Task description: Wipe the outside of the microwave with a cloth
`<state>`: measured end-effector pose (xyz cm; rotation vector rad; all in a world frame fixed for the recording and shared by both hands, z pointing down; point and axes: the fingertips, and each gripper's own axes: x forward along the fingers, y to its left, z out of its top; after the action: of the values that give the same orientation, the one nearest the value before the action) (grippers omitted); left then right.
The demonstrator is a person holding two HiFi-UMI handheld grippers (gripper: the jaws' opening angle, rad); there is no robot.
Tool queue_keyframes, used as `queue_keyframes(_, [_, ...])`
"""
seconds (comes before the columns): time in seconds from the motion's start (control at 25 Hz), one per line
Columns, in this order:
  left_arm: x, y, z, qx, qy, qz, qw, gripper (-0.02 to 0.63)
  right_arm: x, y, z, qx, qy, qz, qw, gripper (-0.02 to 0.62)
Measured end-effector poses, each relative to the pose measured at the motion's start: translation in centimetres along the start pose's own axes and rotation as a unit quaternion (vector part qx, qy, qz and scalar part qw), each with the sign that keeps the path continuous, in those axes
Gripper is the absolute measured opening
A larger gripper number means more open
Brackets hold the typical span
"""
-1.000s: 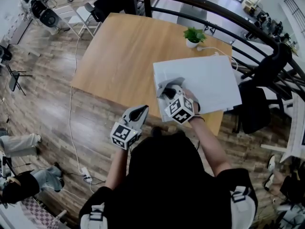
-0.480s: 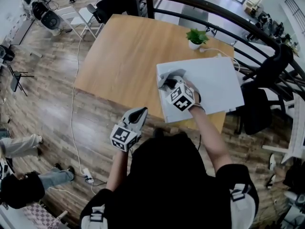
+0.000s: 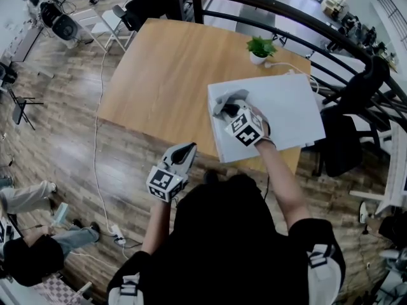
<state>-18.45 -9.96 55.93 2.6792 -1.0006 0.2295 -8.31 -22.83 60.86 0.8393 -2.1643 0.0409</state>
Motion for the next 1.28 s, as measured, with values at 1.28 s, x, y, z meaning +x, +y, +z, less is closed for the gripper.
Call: queue_keyframes(1.28, [3.4,-3.5,1.9,-0.01,-0.004,0.055,0.9984,0.0,-2.7,-3.4,-3.9,-0.005,0.003,0.049,0.999,0.017])
